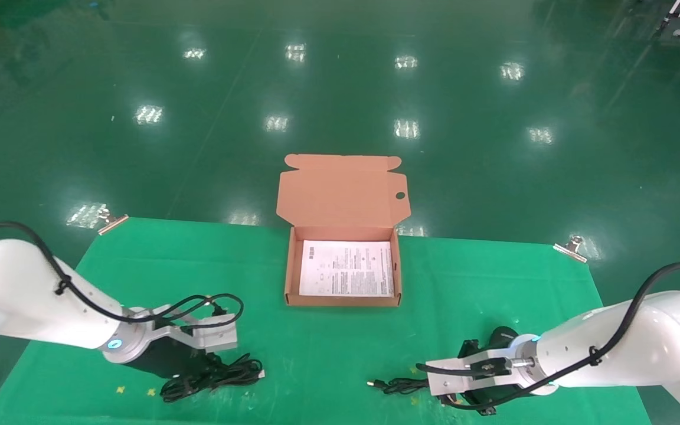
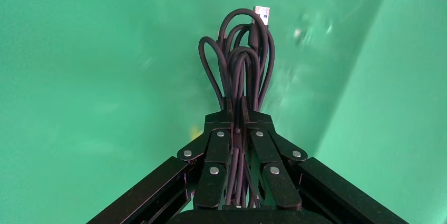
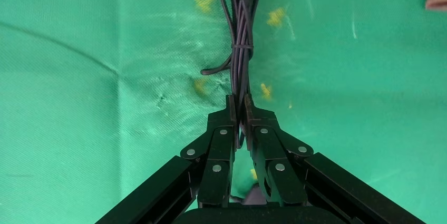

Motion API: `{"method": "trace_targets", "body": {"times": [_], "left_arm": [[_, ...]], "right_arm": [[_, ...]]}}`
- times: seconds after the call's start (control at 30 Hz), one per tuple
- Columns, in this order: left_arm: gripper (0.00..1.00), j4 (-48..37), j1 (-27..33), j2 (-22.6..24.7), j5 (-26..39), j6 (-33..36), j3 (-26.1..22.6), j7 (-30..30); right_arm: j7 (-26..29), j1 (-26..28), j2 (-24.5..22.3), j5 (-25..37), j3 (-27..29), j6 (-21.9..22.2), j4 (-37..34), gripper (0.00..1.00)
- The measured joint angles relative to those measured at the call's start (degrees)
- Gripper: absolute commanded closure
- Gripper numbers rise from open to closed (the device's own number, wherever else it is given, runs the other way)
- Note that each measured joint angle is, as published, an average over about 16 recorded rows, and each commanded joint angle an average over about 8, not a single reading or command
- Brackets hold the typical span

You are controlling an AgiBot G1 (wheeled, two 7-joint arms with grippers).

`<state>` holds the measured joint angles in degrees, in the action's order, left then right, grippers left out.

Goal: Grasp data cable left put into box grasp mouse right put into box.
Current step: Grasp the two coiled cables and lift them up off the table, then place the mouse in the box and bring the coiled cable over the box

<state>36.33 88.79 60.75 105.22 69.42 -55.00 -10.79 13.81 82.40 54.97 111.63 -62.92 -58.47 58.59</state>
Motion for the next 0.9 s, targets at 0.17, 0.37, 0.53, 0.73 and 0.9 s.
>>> {"method": "trace_targets", "body": {"times": [0.17, 0.37, 0.53, 0.73, 0.9], "left_arm": [[1.00, 7.1, 2.2, -4.1, 1.8, 1.5, 0.0, -1.7], [1.00, 15.4, 5.3, -7.3, 5.2, 1.3, 0.1, -4.9], [1.00, 20.3, 8.1, -7.9, 8.3, -0.3, 0.5, -7.3], [1.00, 22.5, 11.4, -6.2, 11.6, -3.3, 1.1, -9.5], [1.00, 21.5, 14.0, -3.1, 14.0, -6.8, 1.7, -10.8]], "right_arm": [[2.7, 1.8, -3.3, 0.3, 1.8, 0.8, 3.5, 1.00], [5.3, 4.9, -6.6, 1.7, 4.3, 2.9, 7.8, 1.00], [6.4, 8.3, -7.0, 3.1, 6.3, 5.5, 9.5, 1.00], [5.8, 12.6, -4.4, 3.7, 8.3, 9.2, 8.9, 1.00], [3.7, 15.7, 0.0, 3.0, 9.7, 13.0, 5.9, 1.00]]}}
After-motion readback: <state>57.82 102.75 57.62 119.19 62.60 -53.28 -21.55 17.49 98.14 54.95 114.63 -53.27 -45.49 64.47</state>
